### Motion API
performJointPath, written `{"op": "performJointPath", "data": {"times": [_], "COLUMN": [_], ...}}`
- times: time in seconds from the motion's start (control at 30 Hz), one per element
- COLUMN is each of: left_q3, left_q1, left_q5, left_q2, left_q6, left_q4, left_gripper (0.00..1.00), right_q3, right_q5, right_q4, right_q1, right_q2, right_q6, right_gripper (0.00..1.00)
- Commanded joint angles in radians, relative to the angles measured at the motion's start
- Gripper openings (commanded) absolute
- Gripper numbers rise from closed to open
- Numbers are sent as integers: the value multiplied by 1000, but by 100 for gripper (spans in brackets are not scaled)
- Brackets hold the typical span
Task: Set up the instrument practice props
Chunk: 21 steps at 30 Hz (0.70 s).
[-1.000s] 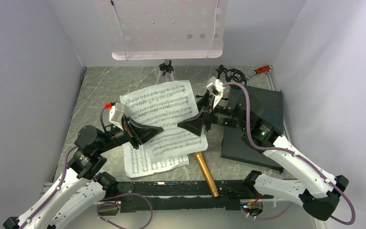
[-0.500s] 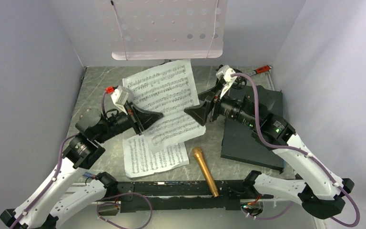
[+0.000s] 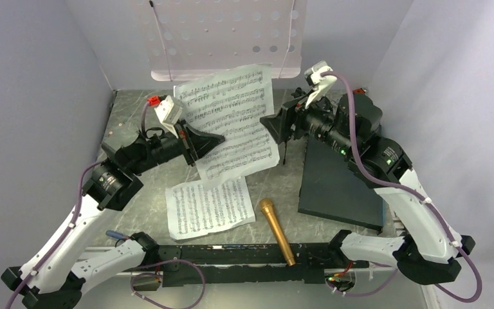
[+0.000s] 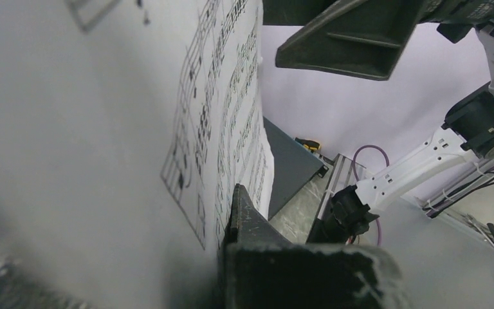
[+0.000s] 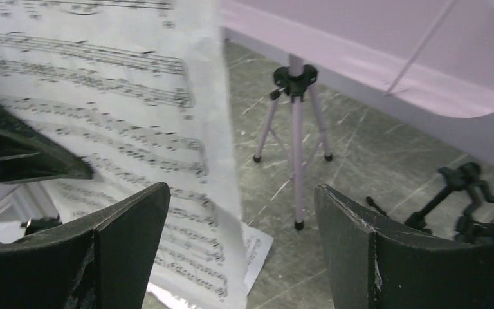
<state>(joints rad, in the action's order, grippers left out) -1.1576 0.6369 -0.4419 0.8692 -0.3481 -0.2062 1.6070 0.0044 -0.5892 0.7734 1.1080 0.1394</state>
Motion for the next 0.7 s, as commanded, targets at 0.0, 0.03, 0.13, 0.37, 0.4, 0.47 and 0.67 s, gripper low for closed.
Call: {"op": "performJointPath", "data": {"times": [0.0,0.03,0.13,0.37,0.4,0.47,0.67], "left_q3": [-93,-106,-151,-249,-266,-304,-439], "left_q1": [4,4,4,4,4,4,4], "left_q5": [-52,-53,-47,15,18,36,72], "left_q2": [42,50,74,145,157,182,257], "left_q6": [72,77,102,159,168,179,217], "left_q4": [-1,-2,-3,18,23,24,10], "left_gripper": [3,2,3,3,3,3,3], "right_q3": [97,117,176,236,255,286,369], "right_q5": [48,39,-24,-209,-221,-237,-265], "right_q4": [-44,-58,-87,-84,-88,-93,-63], "right_q1": [-50,-67,-140,-300,-309,-328,-355], "right_q2": [9,18,41,66,75,93,143], "right_q6": [-24,-24,-13,20,22,33,79], "right_gripper": [89,90,93,96,96,96,92]}}
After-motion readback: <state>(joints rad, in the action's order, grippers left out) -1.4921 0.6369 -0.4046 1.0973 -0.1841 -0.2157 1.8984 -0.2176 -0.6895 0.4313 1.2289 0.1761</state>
